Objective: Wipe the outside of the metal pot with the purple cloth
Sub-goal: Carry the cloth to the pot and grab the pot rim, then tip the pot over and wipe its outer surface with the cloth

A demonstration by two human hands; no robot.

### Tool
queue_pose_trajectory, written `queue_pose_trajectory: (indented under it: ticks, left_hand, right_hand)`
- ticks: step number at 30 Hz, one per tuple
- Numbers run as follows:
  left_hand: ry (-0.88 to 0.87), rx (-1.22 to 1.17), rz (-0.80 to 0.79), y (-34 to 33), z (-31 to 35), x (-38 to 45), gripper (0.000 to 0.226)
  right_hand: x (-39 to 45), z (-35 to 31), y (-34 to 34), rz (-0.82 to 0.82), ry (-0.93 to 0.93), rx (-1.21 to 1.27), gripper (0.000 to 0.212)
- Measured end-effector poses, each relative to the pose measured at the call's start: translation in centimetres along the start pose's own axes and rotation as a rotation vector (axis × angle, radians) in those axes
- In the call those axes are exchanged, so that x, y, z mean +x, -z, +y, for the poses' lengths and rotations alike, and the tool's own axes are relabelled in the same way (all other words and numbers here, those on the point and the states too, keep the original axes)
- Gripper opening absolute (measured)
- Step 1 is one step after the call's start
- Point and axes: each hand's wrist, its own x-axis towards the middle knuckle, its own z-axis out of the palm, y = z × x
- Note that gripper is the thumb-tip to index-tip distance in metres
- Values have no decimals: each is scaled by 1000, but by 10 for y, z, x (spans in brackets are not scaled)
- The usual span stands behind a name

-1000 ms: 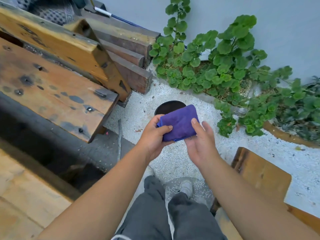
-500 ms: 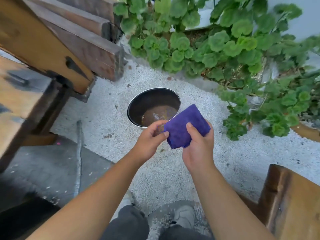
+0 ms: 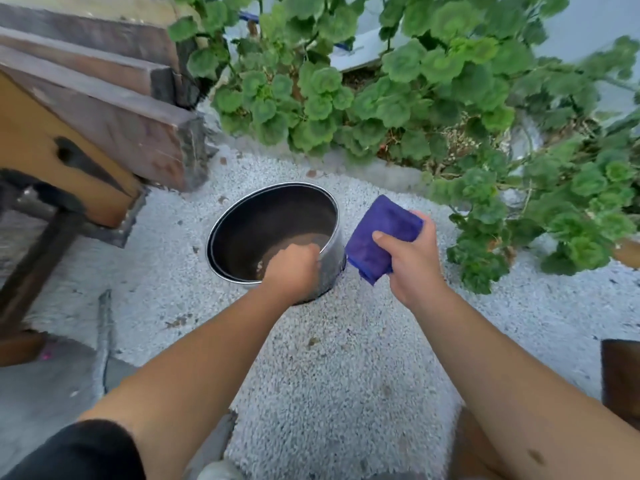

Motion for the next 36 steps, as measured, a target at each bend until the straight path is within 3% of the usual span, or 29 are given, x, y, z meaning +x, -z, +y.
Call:
queue_pose_trajectory:
  ticks: [7, 12, 14, 17, 19, 21, 25, 32, 36]
  left_hand:
    - [-73, -326, 126, 55, -68, -7, 44]
    - [47, -744, 71, 66, -96, -39, 17]
    - [74, -980, 32, 54, -94, -58, 28]
    - [120, -1126, 17, 20, -98, -76, 21]
    - [108, -1105, 70, 1, -103, -84, 26]
    - [-47, -1021, 130, -14, -105, -94, 46]
    - [-204, -723, 276, -33, -109, -100, 85]
    - [-222, -568, 343, -33, -113, -94, 94]
    - [-249, -479, 386, -32, -107, -90, 95]
  right_hand:
    - [12, -13, -15, -39, 169, -122, 59]
    - [16, -1, -34, -63, 311, -416, 57]
    - [14, 6, -46, -62, 380, -529, 57]
    - [15, 27, -63, -60, 508, -702, 63]
    - [16, 44, -71, -124, 586, -841, 64]
    - [15, 64, -77, -221, 616, -965, 59]
    - [9, 98, -87, -352, 664, -960, 51]
    - [11, 103, -97, -372, 695, -936, 50]
    - [-21, 91, -132, -371, 812, -860, 45]
